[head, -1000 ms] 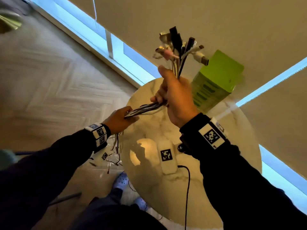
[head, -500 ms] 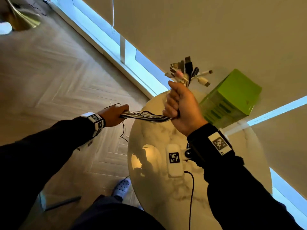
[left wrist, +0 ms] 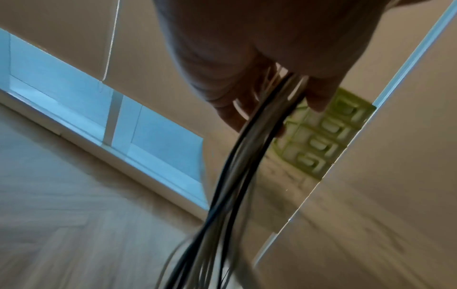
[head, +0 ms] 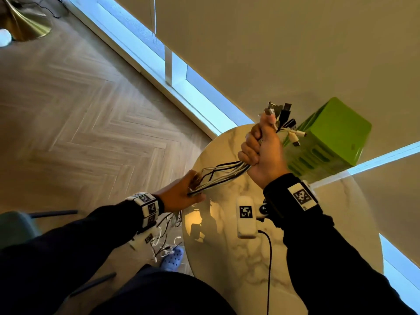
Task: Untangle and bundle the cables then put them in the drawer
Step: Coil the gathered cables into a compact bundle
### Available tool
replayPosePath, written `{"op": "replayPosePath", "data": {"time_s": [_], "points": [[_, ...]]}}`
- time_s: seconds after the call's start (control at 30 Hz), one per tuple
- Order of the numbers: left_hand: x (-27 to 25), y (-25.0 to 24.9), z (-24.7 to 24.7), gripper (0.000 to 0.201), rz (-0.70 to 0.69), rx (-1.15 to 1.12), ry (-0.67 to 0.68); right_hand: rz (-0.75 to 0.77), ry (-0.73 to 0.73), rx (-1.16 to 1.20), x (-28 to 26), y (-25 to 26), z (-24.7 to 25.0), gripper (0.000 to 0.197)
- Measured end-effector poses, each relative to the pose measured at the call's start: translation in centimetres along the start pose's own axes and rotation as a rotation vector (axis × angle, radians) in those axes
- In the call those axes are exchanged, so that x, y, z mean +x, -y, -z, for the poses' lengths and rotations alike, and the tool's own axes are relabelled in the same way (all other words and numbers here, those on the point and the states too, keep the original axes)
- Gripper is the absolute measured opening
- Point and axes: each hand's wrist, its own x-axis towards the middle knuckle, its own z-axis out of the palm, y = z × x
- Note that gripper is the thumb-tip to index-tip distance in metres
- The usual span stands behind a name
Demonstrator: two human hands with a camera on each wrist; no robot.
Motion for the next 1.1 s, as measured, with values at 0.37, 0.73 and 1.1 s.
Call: {"op": "replayPosePath", "data": {"time_s": [0.37,0.73,1.1], "points": [[4.2,-9.9,5.7,0.103,-0.161,-0.931,0.095,-0.286,0.257,-0.407,-1.0,-1.8,-0.4,0.044],[7.0,-13.9,5.5,0.095,-0.252,-1.132,0.231,-0.468,0.353,-0.393,-2.3,-2.0,0.7,0.046],[7.3,-15.5,3.8,0.033,-0.100,-0.874,-0.172,-0.321,0.223,-0.399,-3.0,-3.0,1.3,0.045]]}}
